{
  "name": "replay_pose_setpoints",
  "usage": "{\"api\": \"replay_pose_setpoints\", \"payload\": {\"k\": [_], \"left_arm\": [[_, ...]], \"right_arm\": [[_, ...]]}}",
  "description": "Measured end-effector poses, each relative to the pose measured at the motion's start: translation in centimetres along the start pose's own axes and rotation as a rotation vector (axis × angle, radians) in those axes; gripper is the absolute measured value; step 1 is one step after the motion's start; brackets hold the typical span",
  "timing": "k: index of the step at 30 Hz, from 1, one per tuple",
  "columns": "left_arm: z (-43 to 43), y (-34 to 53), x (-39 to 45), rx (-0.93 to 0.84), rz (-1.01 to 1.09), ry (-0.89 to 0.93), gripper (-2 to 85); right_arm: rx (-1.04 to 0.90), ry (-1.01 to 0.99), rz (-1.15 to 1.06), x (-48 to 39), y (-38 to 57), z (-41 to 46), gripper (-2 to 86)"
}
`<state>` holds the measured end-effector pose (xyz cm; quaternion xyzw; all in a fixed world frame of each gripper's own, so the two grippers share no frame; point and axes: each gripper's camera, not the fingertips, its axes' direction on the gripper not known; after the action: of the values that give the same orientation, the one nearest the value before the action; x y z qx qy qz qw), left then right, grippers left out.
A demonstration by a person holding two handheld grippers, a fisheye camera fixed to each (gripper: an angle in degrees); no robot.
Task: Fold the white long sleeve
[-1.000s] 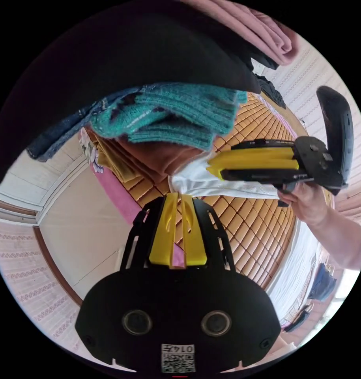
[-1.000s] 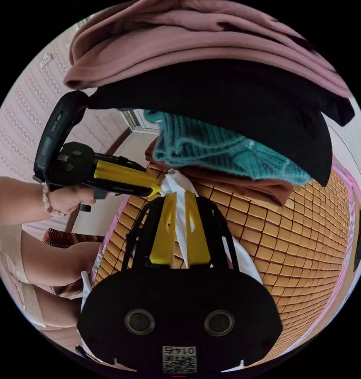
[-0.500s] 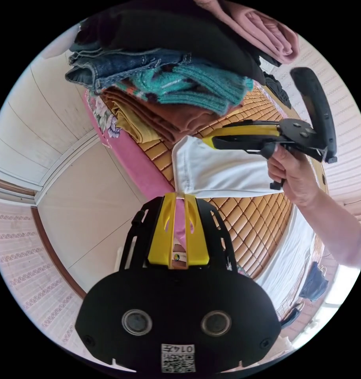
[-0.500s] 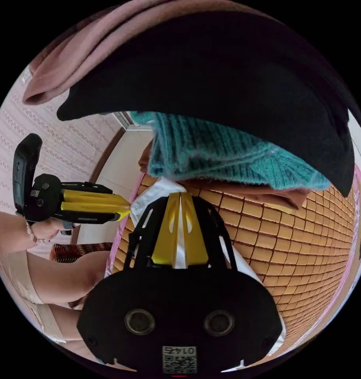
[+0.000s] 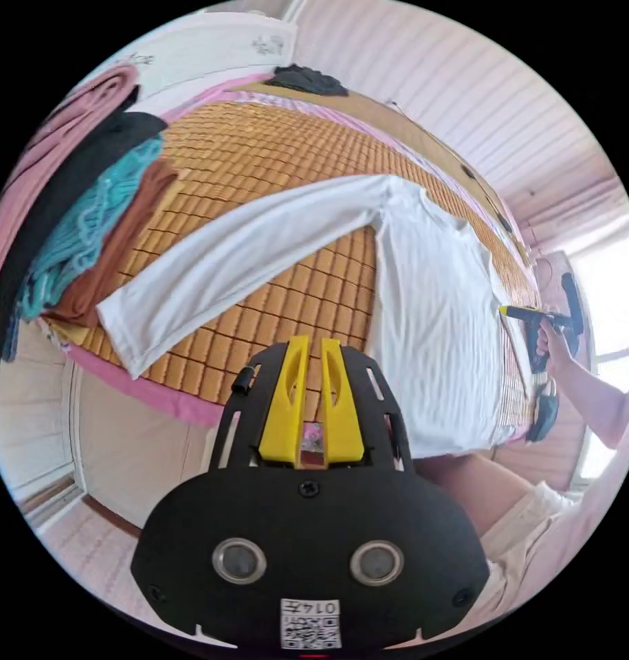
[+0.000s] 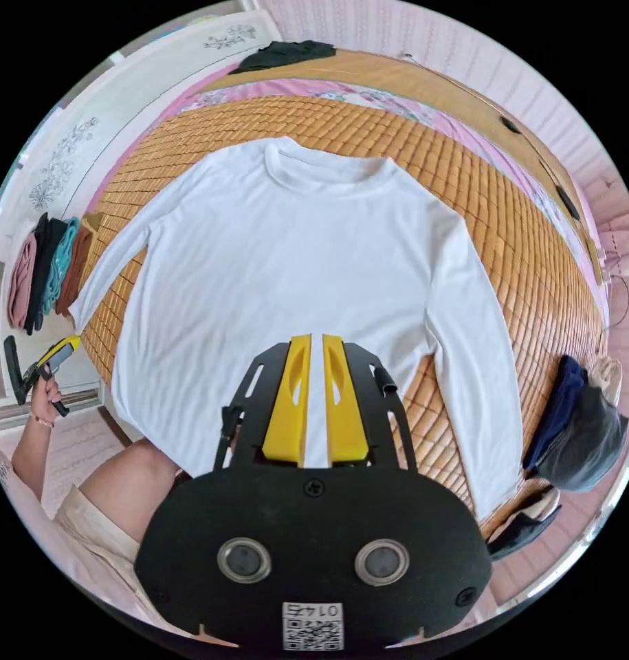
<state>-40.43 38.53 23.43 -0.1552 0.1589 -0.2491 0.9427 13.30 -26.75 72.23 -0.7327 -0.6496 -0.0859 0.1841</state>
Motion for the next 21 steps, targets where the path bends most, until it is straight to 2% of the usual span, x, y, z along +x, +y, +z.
{"api": "replay_pose_setpoints", "payload": {"k": [2,4,8,10,13,17,21], "left_arm": [[1.8,-0.4,2.3,-0.089,0.053,0.016,4.6],[3.0,-0.6,4.0,-0.144,0.089,0.011,5.0],[5.2,-0.6,6.7,-0.256,0.157,-0.039,4.8],[6.3,-0.4,7.5,-0.297,0.186,-0.065,4.4],[7.5,-0.1,8.6,-0.315,0.248,-0.105,3.1],[8.2,-0.4,9.1,-0.358,0.248,-0.104,2.0],[8.5,0.4,10.2,-0.371,0.315,-0.152,0.6]], "right_arm": [[-0.112,-0.001,0.078,2.5,4.9,1.5,7.1],[-0.250,-0.093,0.175,4.1,10.7,3.8,10.8],[-0.350,-0.226,0.258,3.7,16.5,7.0,10.9],[-0.409,-0.244,0.260,2.7,18.5,9.4,7.2],[-0.427,-0.189,0.231,2.7,19.5,10.9,1.5],[-0.400,-0.251,0.219,4.0,20.7,11.8,0.2],[-0.424,-0.220,0.185,4.5,22.2,12.3,0.0]]}}
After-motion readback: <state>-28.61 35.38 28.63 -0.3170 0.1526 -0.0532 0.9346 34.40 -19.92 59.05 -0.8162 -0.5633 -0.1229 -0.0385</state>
